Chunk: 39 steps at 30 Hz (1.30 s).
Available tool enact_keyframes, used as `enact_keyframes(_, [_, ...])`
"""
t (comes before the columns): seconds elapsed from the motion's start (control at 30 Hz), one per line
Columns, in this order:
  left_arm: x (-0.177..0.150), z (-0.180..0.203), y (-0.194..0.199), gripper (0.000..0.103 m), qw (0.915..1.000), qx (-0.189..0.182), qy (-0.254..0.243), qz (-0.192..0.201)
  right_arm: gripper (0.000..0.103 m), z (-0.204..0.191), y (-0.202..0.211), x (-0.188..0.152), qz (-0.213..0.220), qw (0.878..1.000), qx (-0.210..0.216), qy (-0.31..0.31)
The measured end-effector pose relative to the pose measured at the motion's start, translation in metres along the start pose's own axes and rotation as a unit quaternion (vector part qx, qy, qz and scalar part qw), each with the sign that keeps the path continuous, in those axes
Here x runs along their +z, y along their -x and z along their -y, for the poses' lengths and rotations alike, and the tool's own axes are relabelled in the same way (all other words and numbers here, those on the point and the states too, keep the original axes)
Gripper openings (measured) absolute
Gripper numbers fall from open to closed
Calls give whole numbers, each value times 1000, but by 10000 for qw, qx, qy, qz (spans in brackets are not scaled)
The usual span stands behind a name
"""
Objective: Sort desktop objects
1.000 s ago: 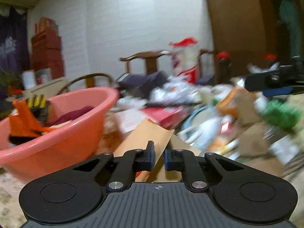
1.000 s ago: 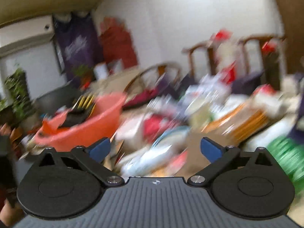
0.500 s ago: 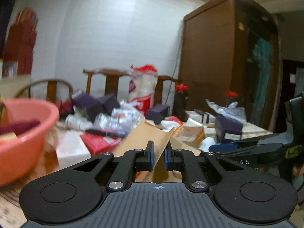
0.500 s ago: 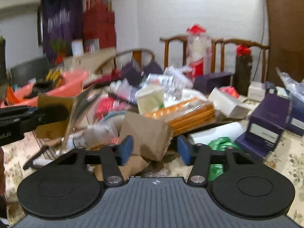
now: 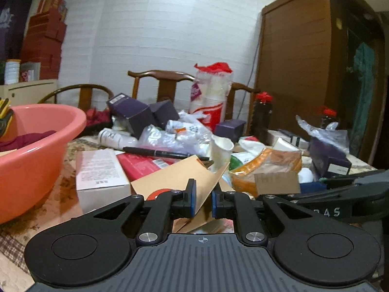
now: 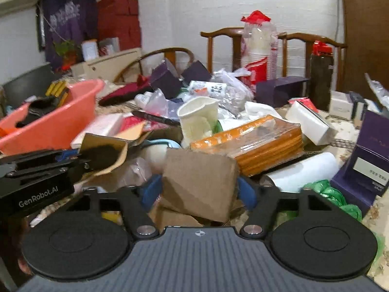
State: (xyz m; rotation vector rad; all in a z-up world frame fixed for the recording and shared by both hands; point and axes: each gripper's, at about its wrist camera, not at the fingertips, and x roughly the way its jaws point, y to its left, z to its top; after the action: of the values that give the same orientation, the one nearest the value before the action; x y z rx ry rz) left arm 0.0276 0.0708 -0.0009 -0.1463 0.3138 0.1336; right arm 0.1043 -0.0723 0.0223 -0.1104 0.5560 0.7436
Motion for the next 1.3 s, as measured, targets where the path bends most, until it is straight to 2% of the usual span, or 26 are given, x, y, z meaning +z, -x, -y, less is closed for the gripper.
enact_keyframes(0.03, [0,-1,1,10,10000,-4,26,10,64,0,2,-2,7,10000,-34,-11])
enact_keyframes(0.07, [-1,-3,1,11,10000,3,75,19,58,1,3,-4,49,10000,-57,-39])
enact_keyframes(0.1, [-1,-5,2,16,9999,-2,122,19,38,2,4,-5,7,9999,-64,-93])
enact_keyframes(0.13, [-2,-6,2,23,9999,-5,144,14,37,6,3,-4,-90,9998,-13,-183])
enact_keyframes(0.2, [-3,-8,2,27,9999,22,161,8,33,13,9,-5,-113,9992,84,-384])
enact_keyframes(0.4, [-3,-11,3,32,9996,-46,279,16,30,18,16,-7,-133,9985,209,-485])
enact_keyframes(0.47, [-4,-11,2,32,9996,-49,279,17,34,16,16,-10,12,9978,378,-543])
enact_keyframes(0.5, [-4,-11,2,32,9996,-54,286,16,47,15,15,-12,93,9975,433,-555])
enact_keyframes(0.53, [-4,-11,2,35,9996,-56,293,9,70,12,12,-13,90,9977,422,-521])
enact_keyframes(0.57, [-4,-11,2,36,9995,-51,308,6,77,10,10,-14,118,9981,350,-484])
enact_keyframes(0.67, [-4,-11,3,36,9995,-46,318,6,79,3,4,-17,263,9994,55,-228])
enact_keyframes(0.8, [-4,-10,3,36,9995,-28,309,15,101,5,2,-17,357,9987,-159,-336])
enact_keyframes(0.83, [-4,-10,3,37,9995,-19,302,24,102,5,3,-17,402,9984,-212,-340])
enact_keyframes(0.97, [-4,-10,3,37,9996,-8,276,28,102,-1,2,-15,330,9989,-220,-238])
enact_keyframes(1.1, [-4,-11,4,37,9995,-14,302,43,102,-22,-6,-11,99,9980,-486,385])
enact_keyframes(1.17, [-4,-10,4,37,9995,-15,308,46,101,-30,-7,-10,143,9972,-533,514])
enact_keyframes(1.2, [-4,-10,4,37,9995,-9,309,49,95,-33,-7,-9,169,9974,-519,474])
enact_keyframes(1.27, [-4,-10,4,38,9995,4,308,57,62,-35,-10,-8,-55,9969,-709,341])
enact_keyframes(1.3, [-5,-10,4,39,9995,2,317,56,56,-35,-11,-8,-143,9966,-774,224])
